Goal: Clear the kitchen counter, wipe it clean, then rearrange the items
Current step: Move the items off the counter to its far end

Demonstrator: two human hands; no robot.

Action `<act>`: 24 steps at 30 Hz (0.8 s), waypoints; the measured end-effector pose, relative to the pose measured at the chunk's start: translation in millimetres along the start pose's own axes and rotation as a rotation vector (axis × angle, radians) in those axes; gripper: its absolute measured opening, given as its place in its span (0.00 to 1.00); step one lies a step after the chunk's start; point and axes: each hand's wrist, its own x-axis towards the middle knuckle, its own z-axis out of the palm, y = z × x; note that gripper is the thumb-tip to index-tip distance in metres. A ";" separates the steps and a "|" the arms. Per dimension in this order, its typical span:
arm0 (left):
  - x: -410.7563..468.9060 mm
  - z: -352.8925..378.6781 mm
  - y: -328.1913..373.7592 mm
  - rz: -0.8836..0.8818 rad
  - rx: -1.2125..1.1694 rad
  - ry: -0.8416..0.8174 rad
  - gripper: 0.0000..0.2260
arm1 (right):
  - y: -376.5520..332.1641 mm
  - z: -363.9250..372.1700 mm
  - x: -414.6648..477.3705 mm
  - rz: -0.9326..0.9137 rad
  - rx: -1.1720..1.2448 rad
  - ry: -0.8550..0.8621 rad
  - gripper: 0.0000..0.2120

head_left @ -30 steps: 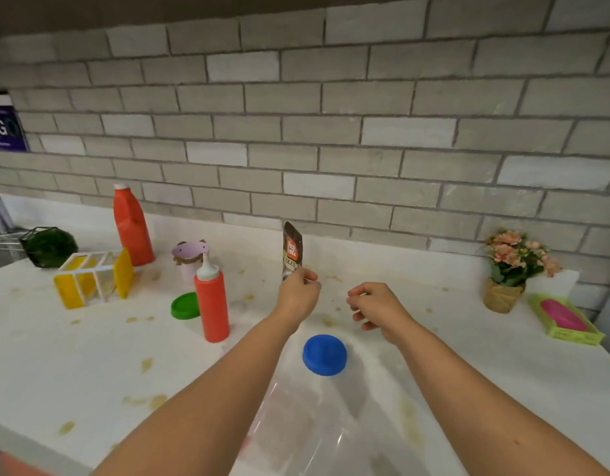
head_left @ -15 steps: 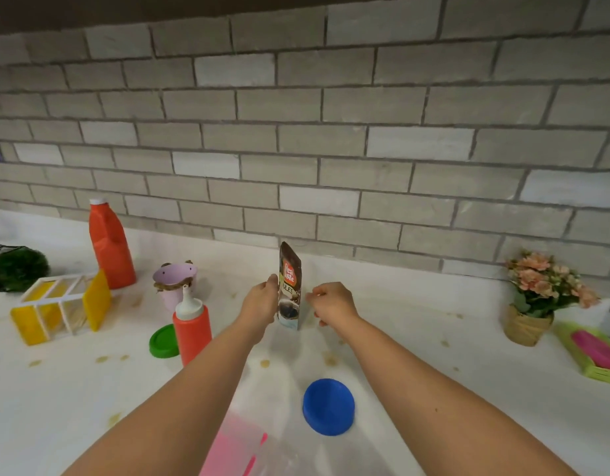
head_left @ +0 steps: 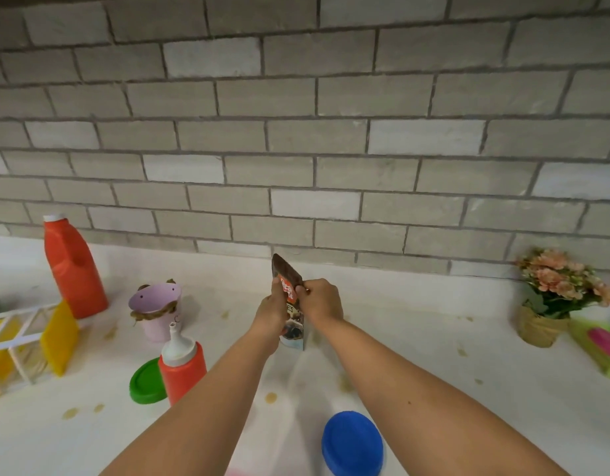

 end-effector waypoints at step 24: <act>-58.9 120.5 49.4 0.190 0.069 -0.409 0.26 | 42.0 -159.0 -47.7 0.073 -0.040 0.415 0.13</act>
